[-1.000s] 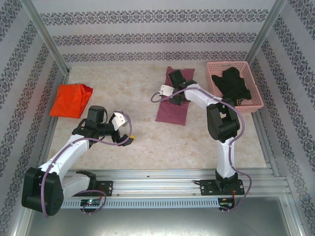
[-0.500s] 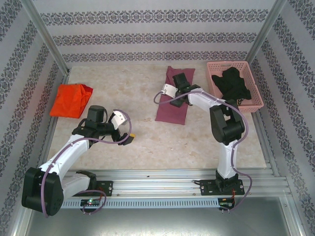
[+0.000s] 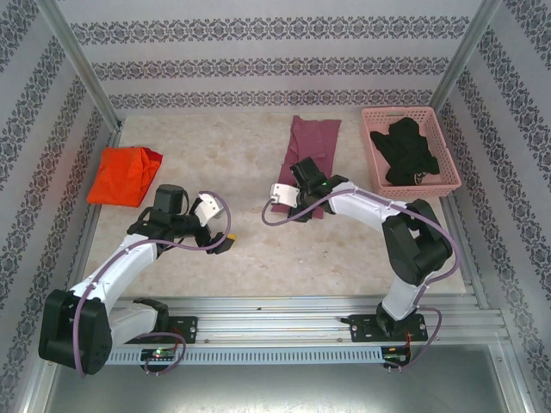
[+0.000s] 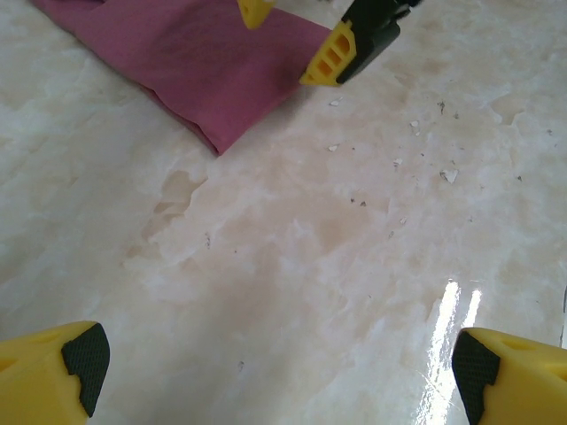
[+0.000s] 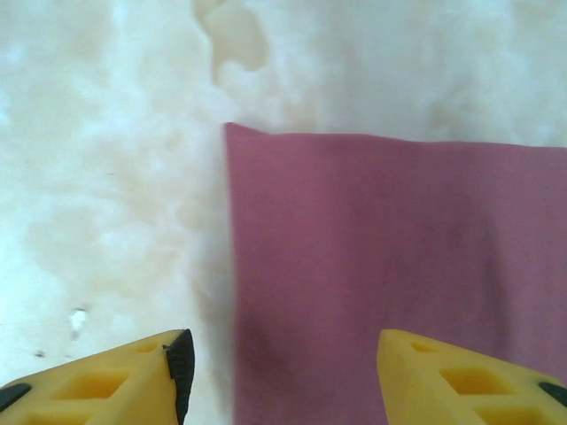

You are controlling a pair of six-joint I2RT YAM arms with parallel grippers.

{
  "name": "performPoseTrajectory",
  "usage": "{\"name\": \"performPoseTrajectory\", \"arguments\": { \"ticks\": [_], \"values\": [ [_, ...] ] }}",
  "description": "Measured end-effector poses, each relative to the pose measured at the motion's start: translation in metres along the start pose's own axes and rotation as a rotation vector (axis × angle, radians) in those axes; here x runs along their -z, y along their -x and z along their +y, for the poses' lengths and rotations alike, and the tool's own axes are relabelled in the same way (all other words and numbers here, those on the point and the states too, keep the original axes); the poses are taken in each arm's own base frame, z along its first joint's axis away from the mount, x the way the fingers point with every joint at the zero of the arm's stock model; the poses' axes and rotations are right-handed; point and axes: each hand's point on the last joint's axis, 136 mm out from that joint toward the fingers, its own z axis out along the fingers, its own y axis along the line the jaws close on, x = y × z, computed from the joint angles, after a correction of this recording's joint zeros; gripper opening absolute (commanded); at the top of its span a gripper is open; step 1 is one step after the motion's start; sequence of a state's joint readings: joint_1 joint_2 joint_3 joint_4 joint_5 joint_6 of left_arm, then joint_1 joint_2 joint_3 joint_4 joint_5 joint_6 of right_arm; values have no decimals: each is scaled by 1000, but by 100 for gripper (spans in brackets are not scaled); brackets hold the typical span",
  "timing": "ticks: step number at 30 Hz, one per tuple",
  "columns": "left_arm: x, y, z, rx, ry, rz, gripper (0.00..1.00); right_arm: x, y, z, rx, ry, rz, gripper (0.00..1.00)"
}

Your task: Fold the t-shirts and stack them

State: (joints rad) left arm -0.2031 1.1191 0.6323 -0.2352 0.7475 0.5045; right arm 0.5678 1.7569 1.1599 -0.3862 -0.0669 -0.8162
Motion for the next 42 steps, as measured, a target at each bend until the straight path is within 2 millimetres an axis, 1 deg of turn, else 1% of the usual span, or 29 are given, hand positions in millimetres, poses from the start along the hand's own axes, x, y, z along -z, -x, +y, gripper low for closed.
{"name": "performPoseTrajectory", "arguments": {
  "ticks": [4, 8, 10, 12, 15, 20, 23, 25, 28, 29, 31, 33, 37, 42],
  "values": [
    [0, 0, 0, 0, 0, 0, 100, -16, -10, 8, -15, 38, 36, 49],
    [0, 0, 0, 0, 0, 0, 100, -36, -24, 9, -36, 71, 79, 46],
    [0, 0, 0, 0, 1, 1, 100, -43, -28, 8, -47, 80, 90, 40],
    [0, 0, 0, 0, 1, 0, 100, -43, -26, 5, -53, 74, 92, 30],
    [0, 0, 0, 0, 3, 1, 100, -47, -26, -5, -61, 50, 104, 22],
    [1, 0, 2, -2, 11, 3, 100, -49, -27, -12, -66, 23, 118, 0],
    [1, 0, 2, 2, 17, 4, 100, -48, -27, -13, -76, 16, 114, 0],
    [1, 0, 6, 60, 37, 5, 100, -46, -28, -9, -76, 20, 110, 0],
    [2, 4, 23, 237, 132, -8, 100, -37, -29, 8, -82, 57, 95, 0],
    [2, 7, 29, 299, 158, -22, 100, -32, -29, 17, -83, 77, 89, 0],
    [-2, 11, 35, 388, 194, -40, 100, -21, -26, 34, -78, 113, 73, 0],
    [-10, 13, 38, 473, 221, -50, 100, -12, -19, 51, -71, 145, 53, 0],
    [-37, 9, 42, 652, 234, -3, 100, 8, -4, 80, -52, 197, 5, 0],
    [-78, 14, 62, 797, 212, 30, 100, 29, 1, 110, -39, 251, -35, 0]
  ]
}}
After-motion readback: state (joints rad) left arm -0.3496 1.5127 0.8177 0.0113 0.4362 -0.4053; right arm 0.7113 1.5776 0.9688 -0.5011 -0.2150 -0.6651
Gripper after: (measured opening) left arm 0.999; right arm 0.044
